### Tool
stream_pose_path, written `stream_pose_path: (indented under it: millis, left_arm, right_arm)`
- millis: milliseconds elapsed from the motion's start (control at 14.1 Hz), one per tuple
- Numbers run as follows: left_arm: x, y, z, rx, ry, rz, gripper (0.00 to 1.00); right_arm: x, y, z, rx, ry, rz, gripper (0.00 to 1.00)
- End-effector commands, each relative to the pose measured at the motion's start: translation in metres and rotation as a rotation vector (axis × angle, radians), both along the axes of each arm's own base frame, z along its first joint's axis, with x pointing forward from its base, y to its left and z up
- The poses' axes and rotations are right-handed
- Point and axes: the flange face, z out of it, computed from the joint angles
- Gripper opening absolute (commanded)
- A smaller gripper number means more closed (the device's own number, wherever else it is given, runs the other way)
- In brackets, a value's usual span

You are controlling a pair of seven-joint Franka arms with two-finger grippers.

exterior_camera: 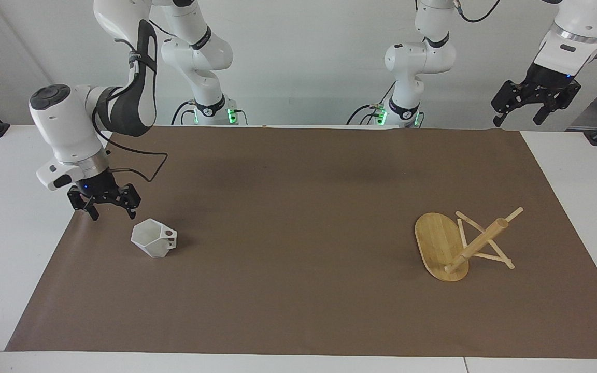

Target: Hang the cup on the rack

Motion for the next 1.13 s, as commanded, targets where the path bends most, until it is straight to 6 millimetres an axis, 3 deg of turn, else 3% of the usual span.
stream_pose_path:
  millis: [0,496,1062]
  left_arm:
    - [-0.006,0.004,0.0,-0.009,0.005,-0.004,1.0]
    - [-0.006,0.004,0.0,-0.009,0.005,-0.004,1.0]
    - [-0.006,0.004,0.0,-0.009,0.005,-0.004,1.0]
  right_arm:
    - [0.009,0.004,-0.018,0.007,-0.015,0.023,1.0]
    - [0.018,0.013,-0.055,-0.002,-0.032,0.025,1.0]
    - [0.02,0.013,-0.068,-0.002,-0.019,0.032,1.0]
